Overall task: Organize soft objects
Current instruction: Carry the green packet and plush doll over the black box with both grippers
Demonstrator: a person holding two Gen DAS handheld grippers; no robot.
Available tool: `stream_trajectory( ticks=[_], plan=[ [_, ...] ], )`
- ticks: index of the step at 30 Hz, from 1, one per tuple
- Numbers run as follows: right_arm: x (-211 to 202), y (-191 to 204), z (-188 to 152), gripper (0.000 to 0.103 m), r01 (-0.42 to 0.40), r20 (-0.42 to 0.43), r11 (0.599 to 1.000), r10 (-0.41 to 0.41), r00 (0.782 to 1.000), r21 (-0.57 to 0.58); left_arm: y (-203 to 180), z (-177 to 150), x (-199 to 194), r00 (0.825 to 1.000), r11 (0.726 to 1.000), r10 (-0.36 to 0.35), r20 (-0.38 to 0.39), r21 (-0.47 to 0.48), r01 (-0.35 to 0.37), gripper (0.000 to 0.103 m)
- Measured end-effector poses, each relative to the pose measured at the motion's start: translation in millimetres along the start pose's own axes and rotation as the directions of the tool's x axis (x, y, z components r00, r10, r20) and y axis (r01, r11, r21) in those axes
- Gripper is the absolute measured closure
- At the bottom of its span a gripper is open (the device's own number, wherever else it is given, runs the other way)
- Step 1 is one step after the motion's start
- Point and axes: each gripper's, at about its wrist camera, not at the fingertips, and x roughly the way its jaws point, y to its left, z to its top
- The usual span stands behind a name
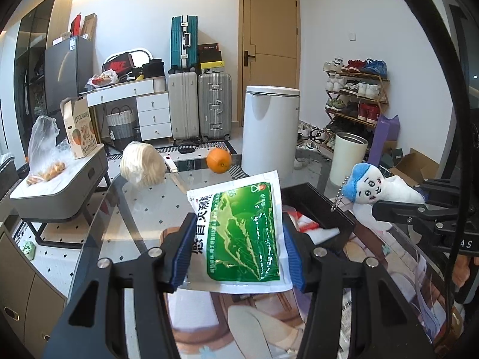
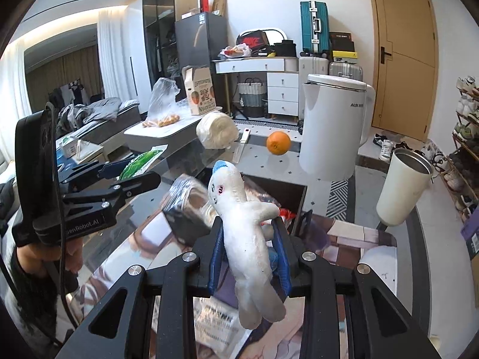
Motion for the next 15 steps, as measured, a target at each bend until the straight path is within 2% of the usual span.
stream_trajectory(
  ticks=[15],
  plan=[
    [62.6, -14.6, 17.1, 0.072, 0.065, -0.047, 0.997, -0.062, 0.997, 0.052, -9.3, 10.7, 54.0, 0.998, 0.999, -0.021, -0.06, 0.04, 0.023, 0.05]
  ],
)
